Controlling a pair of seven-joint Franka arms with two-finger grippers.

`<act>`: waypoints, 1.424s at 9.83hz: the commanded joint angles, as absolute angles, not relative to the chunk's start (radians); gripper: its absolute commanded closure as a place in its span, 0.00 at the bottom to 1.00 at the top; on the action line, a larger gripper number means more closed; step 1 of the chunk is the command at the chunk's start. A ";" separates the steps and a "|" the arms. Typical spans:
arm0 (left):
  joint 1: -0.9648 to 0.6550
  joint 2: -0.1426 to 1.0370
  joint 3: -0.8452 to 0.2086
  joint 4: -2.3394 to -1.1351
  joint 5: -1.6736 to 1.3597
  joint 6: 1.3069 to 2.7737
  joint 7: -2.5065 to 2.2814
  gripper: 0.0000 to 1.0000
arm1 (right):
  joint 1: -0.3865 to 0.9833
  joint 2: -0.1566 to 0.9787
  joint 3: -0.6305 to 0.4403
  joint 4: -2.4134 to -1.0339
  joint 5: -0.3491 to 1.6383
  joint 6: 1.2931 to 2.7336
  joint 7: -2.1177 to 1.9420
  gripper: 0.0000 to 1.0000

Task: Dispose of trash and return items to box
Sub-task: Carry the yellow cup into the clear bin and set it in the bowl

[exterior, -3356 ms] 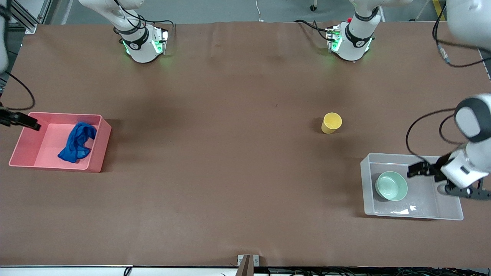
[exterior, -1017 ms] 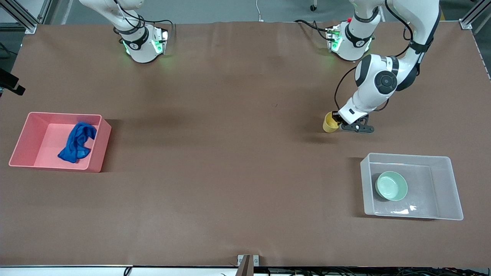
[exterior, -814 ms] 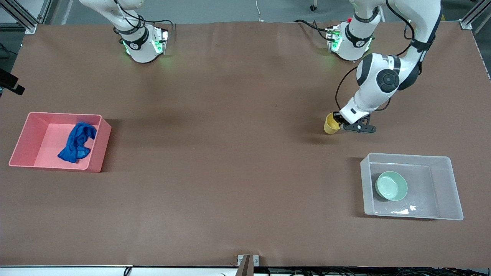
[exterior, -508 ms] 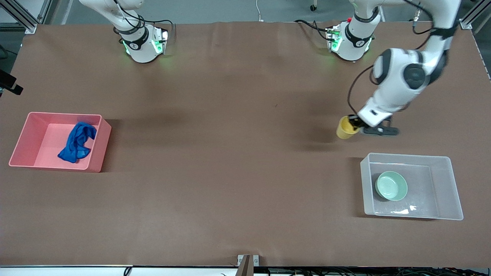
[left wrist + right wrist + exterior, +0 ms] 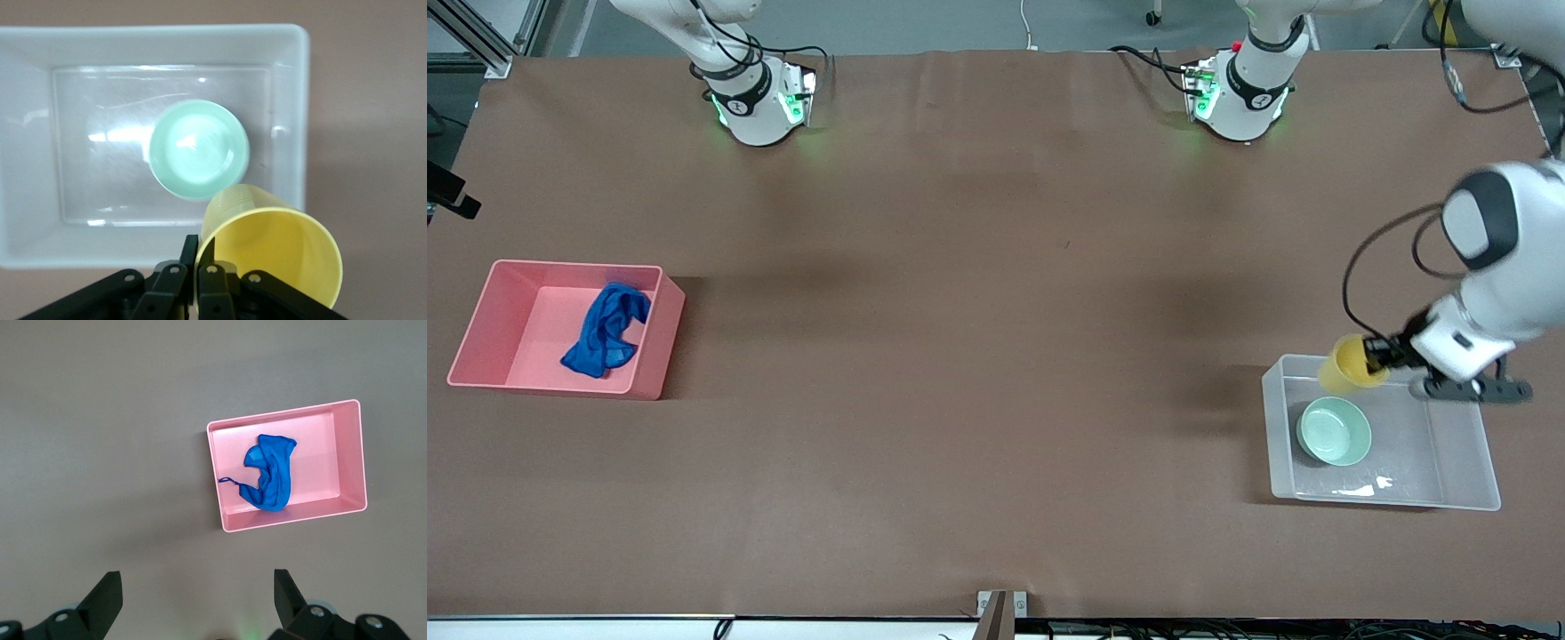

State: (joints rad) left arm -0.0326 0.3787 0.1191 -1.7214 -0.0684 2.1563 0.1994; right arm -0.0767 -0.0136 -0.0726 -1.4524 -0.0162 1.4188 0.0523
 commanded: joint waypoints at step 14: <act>-0.060 0.291 0.158 -1.638 -0.121 2.058 0.269 0.00 | -0.083 -0.012 -0.071 -1.445 -0.018 1.405 0.044 0.00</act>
